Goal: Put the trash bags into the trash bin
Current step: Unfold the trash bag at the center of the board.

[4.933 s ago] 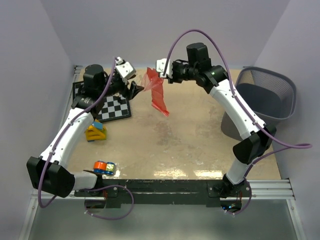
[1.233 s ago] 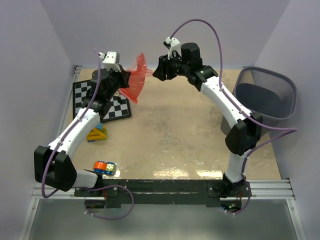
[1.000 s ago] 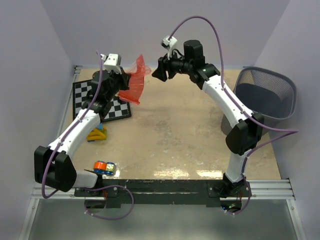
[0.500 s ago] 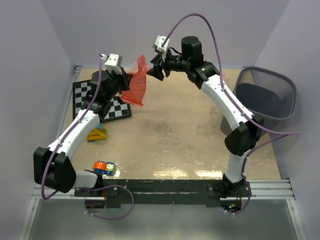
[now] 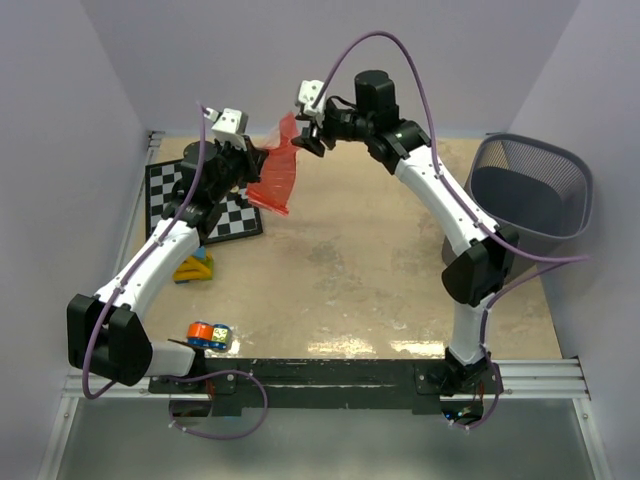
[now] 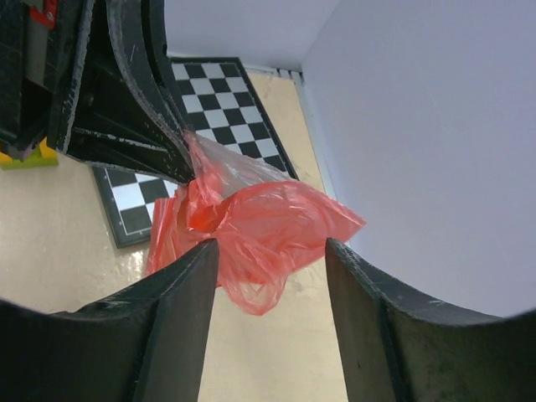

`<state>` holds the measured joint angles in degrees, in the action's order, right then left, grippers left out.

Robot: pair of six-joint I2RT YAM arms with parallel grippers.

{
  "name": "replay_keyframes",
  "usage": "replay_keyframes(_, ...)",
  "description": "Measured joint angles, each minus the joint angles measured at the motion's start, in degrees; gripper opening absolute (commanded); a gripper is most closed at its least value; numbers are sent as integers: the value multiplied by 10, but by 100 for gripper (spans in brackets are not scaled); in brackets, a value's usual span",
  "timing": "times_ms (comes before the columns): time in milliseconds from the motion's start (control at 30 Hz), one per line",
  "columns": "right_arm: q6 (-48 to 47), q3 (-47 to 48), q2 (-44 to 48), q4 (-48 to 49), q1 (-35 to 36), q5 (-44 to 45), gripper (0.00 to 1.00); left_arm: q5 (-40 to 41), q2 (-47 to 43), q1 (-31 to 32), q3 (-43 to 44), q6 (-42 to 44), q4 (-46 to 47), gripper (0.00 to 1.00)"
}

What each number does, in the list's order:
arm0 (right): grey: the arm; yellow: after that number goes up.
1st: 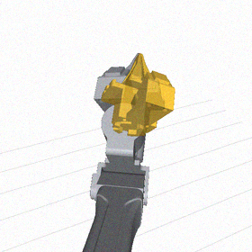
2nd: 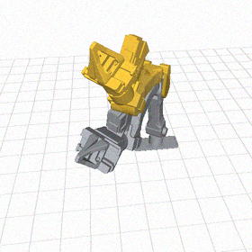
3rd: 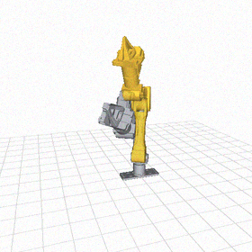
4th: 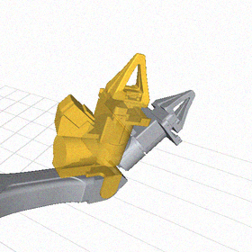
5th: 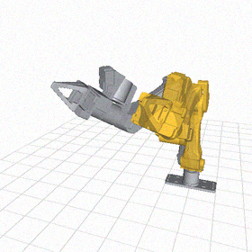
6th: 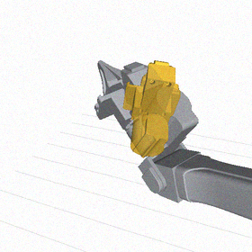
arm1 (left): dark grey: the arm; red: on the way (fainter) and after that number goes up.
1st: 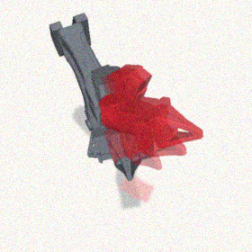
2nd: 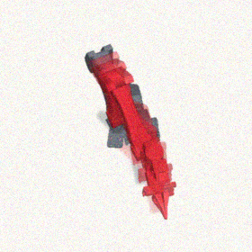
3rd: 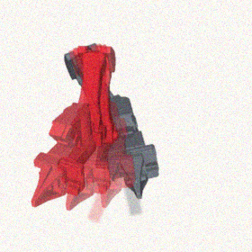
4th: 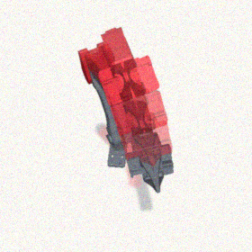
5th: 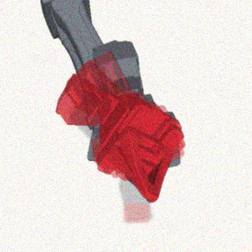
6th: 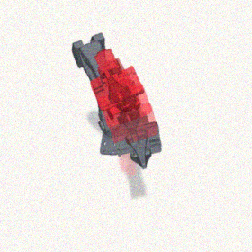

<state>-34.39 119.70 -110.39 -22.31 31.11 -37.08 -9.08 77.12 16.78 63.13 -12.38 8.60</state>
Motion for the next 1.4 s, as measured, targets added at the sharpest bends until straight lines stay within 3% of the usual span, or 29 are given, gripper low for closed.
replay_keyframes(267,-42,35,-50,-61,18,-3,25,-4,0,0,0,0,0,0)
replay_keyframes(367,-46,35,-51,-78,20,-5,0,-2,0,0,0,0,0,0)
replay_keyframes(500,-15,35,-51,-81,20,2,0,6,0,-2,0,0,-1,0)
replay_keyframes(833,231,-45,-23,-14,-8,169,0,50,-4,-7,-2,0,-9,0)
replay_keyframes(1100,395,-79,-2,5,-30,217,0,39,-10,-3,-15,-5,-10,0)
replay_keyframes(1267,419,-79,0,5,-49,206,0,38,-12,-3,-25,2,-10,44)
replay_keyframes(1400,372,-79,2,5,-70,186,0,-4,-22,-17,-46,21,-3,55)
